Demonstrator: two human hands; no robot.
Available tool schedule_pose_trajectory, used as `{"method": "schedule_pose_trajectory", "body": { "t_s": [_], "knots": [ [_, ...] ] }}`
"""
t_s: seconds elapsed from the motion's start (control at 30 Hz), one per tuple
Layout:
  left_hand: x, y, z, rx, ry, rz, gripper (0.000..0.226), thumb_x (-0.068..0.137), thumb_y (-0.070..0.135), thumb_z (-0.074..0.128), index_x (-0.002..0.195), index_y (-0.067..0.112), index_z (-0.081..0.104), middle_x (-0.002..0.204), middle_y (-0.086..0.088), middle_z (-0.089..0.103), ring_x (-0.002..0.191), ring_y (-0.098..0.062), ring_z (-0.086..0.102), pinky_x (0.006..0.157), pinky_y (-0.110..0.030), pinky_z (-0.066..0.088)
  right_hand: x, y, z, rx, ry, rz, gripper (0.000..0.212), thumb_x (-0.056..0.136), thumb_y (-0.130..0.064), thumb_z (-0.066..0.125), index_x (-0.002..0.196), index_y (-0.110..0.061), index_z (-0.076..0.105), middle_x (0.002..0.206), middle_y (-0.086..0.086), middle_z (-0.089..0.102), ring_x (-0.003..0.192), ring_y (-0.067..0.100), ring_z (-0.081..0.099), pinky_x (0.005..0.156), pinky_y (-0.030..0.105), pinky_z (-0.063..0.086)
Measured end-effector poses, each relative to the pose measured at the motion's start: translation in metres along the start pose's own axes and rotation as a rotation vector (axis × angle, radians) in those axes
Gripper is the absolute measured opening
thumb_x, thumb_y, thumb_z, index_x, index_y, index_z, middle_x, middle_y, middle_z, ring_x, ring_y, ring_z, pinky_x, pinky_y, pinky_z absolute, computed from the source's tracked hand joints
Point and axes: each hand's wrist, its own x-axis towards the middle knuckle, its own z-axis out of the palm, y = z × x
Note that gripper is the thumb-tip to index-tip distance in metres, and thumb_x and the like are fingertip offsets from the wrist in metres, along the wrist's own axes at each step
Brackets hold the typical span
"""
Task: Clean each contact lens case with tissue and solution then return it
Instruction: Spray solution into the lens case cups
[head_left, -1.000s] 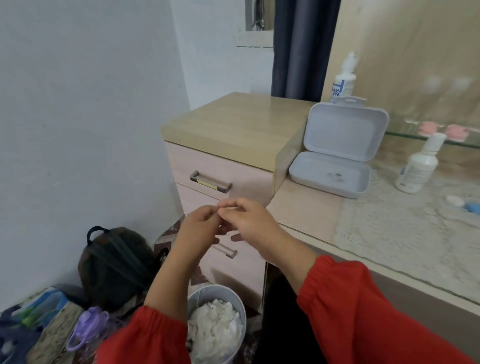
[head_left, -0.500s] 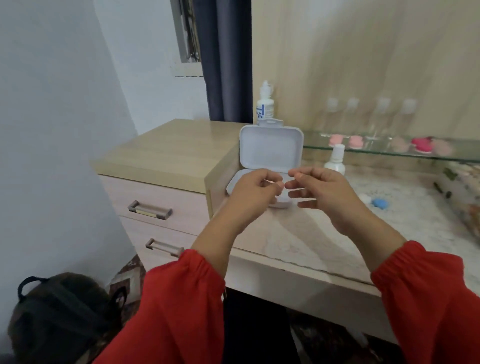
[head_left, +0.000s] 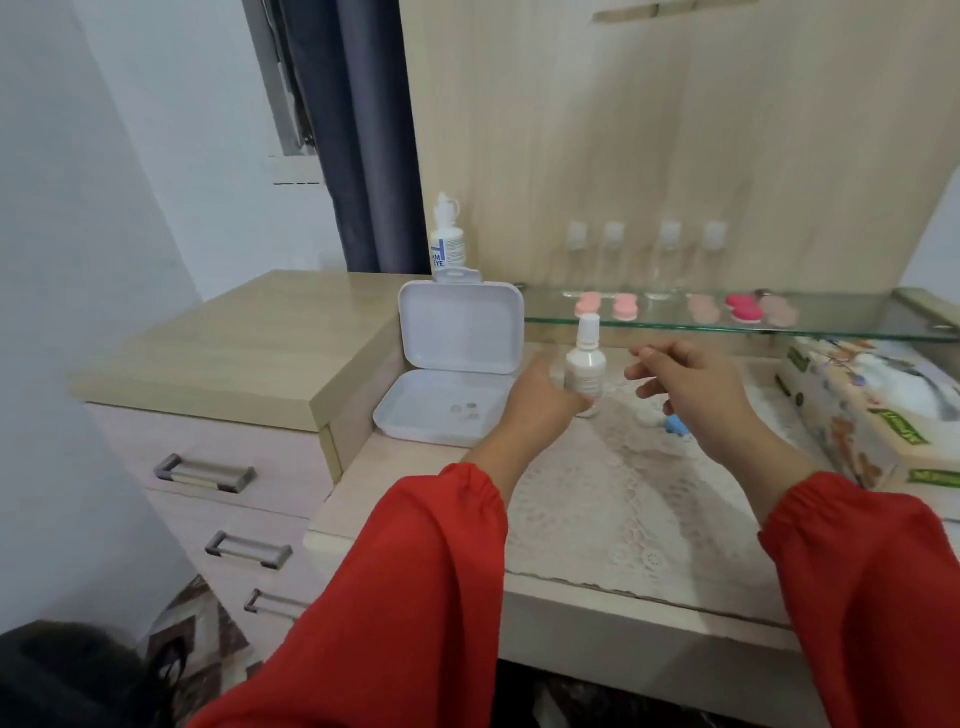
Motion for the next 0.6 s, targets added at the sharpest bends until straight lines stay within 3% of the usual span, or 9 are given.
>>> {"method": "schedule_pose_trajectory", "body": {
  "t_s": [0.13,0.27,0.37,0.47,0.6],
  "knots": [
    [0.015,-0.003,0.016,-0.039,-0.046,-0.035,0.073,0.076,0.020,0.078,0.136,0.018,0.037,0.125,-0.001,0.052,0.106,-0.020,0.054,0.095,-0.040,0.049,0.011,0.007,0.002,-0.021,0.047,-0.038,0.012,0.093,-0.021,0.061,0.089,-0.013,0.069,0.082,-0.001,0.069,0.067,0.009,0.056,0.060,0.021,0.042],
    [0.024,-0.010,0.030,-0.082,0.022,0.017,0.056,0.077,0.025,0.077,0.123,0.016,0.047,0.115,-0.001,0.060,0.104,-0.020,0.058,0.087,-0.036,0.048,0.018,0.015,0.003,0.056,0.070,-0.076,0.007,0.086,-0.018,0.070,0.087,-0.011,0.071,0.082,-0.001,0.070,0.075,0.002,0.062,0.073,0.016,0.047],
    [0.025,-0.017,0.038,-0.174,0.102,0.051,0.047,0.078,0.022,0.077,0.117,0.017,0.051,0.110,0.003,0.061,0.101,-0.016,0.059,0.080,-0.028,0.045,0.020,0.025,0.000,0.061,0.095,-0.079,0.012,0.081,-0.027,0.076,0.087,-0.018,0.073,0.086,-0.002,0.071,0.083,0.009,0.065,0.072,0.020,0.049],
    [0.022,-0.020,0.039,-0.248,0.115,0.096,0.045,0.075,0.022,0.079,0.113,0.022,0.056,0.104,0.009,0.063,0.096,-0.012,0.061,0.085,-0.034,0.052,0.020,0.035,-0.005,0.025,0.128,-0.078,0.018,0.077,-0.037,0.078,0.090,-0.026,0.073,0.085,-0.006,0.069,0.081,0.012,0.062,0.071,0.024,0.049],
    [0.017,-0.016,0.030,-0.341,0.002,0.153,0.052,0.070,0.006,0.077,0.105,0.040,0.062,0.103,0.009,0.062,0.100,-0.019,0.061,0.088,-0.043,0.054,0.018,0.031,-0.012,0.104,0.081,-0.084,0.021,0.072,-0.037,0.080,0.088,-0.026,0.073,0.087,-0.001,0.071,0.081,0.014,0.064,0.076,0.029,0.051]
  ]
}}
